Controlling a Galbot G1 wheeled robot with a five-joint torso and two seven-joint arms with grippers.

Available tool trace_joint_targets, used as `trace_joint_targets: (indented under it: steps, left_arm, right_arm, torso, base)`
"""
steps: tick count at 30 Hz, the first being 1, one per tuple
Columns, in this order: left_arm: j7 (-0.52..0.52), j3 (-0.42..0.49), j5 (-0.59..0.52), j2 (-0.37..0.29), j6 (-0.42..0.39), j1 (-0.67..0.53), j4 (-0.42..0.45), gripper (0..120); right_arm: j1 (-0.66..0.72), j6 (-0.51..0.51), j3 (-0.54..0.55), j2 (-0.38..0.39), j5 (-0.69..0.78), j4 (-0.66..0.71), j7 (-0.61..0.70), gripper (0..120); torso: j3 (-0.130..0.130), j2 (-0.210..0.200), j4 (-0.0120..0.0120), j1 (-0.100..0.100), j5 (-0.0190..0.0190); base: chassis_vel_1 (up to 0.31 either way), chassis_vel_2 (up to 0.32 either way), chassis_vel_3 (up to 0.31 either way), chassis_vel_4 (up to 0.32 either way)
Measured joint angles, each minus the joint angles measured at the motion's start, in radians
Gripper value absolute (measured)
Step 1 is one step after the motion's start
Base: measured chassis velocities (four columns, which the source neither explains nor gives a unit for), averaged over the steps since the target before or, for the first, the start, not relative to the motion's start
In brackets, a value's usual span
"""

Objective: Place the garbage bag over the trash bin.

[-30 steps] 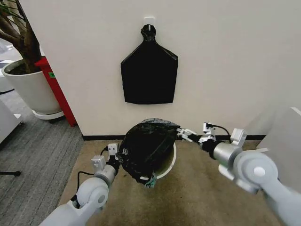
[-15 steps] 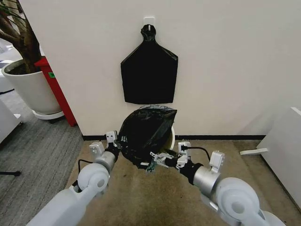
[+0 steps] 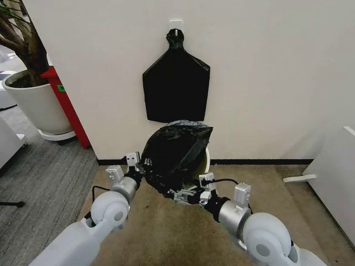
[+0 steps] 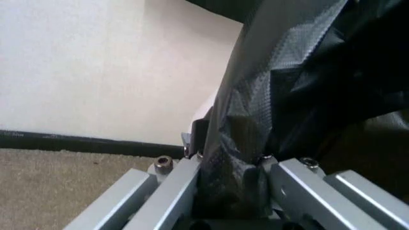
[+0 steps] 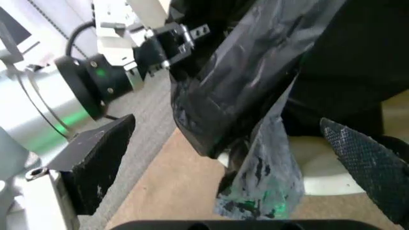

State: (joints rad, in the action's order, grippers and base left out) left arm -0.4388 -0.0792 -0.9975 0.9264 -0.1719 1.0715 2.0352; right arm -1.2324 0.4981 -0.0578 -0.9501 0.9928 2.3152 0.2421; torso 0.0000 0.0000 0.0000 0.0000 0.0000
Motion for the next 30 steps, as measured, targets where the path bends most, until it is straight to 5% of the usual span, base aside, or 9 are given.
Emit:
trace_joint_targets:
  steps: [6, 30]
  left_arm:
    - [0.004, 0.000, 0.018, 0.001, 0.000, 0.009, 0.010, 1]
    - [0.013, -0.003, 0.031, 0.012, -0.001, 0.014, 0.027, 1]
  right_arm:
    - [0.000, 0.005, 0.008, 0.006, 0.000, 0.015, 0.012, 93]
    - [0.008, 0.000, 0.049, 0.013, -0.007, 0.002, 0.057, 2]
  torso:
    - [0.000, 0.000, 0.0000, 0.000, 0.0000]
    - [0.000, 0.000, 0.0000, 0.000, 0.0001]
  base:
    - [0.000, 0.000, 0.000, 0.000]
    - [0.000, 0.000, 0.000, 0.000]
